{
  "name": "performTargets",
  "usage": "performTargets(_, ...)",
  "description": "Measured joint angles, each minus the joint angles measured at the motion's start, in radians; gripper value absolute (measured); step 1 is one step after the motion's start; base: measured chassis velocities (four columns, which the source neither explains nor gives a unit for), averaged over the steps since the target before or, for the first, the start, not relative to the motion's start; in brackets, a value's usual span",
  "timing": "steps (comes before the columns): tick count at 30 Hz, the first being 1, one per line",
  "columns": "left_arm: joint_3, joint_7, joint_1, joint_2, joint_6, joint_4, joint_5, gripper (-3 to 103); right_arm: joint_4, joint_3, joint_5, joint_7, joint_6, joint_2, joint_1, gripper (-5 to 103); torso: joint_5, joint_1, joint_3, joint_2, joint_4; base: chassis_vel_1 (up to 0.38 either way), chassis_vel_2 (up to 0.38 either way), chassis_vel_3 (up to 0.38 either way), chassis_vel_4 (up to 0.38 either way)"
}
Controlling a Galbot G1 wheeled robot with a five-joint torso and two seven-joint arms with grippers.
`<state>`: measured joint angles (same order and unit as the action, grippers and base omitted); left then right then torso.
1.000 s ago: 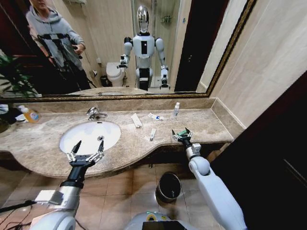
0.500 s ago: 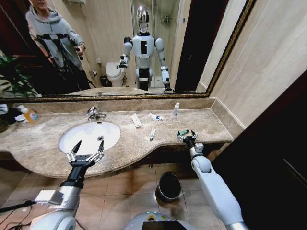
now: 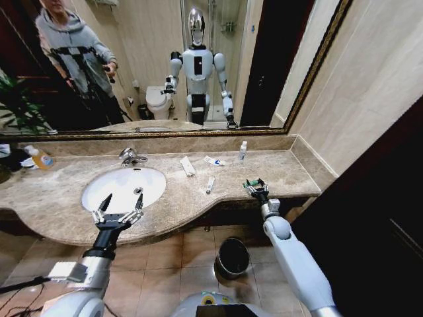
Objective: Pick up the trash from the sink and place it in the trash bin.
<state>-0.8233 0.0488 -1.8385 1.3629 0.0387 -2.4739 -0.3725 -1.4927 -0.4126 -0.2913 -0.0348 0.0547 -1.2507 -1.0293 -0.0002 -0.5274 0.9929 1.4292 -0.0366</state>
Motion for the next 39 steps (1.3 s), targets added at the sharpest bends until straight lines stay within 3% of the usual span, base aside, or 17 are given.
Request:
performTargets(5,0.0,0.0,0.0,0.0,0.0,0.0,0.0,100,-0.001,-0.002,-0.003,0.001,0.001,-0.001,-0.001,53,0.0,0.0,0.0,0.0,-0.0001,0.0,0.0,0.0,0.0)
performTargets(7,0.0,0.0,0.0,0.0,0.0,0.0,0.0,100,-0.001,-0.005,-0.007,0.001,0.003,-0.001,-0.001,43,0.0001,0.0,0.0,0.0,-0.0001,0.0,0.0,0.0,0.0)
performTargets(14,0.0,0.0,0.0,0.0,0.0,0.0,0.0,100,-0.003,-0.011,-0.016,0.004,0.006,-0.001,-0.001,27,0.0001,0.0,0.0,0.0,-0.0002,0.0,0.0,0.0,0.0)
performTargets(30,0.0,0.0,0.0,0.0,0.0,0.0,0.0,100,-0.049,-0.036,-0.069,0.01,0.003,0.004,-0.013,25,0.0005,0.0,0.0,0.0,-0.0004,0.0,0.0,0.0,0.0)
performTargets(39,0.0,0.0,0.0,0.0,0.0,0.0,0.0,100,-0.25,-0.09,-0.204,0.033,-0.024,0.058,-0.133,25,0.0003,0.0,0.0,0.0,-0.0004,0.0,0.0,0.0,0.0)
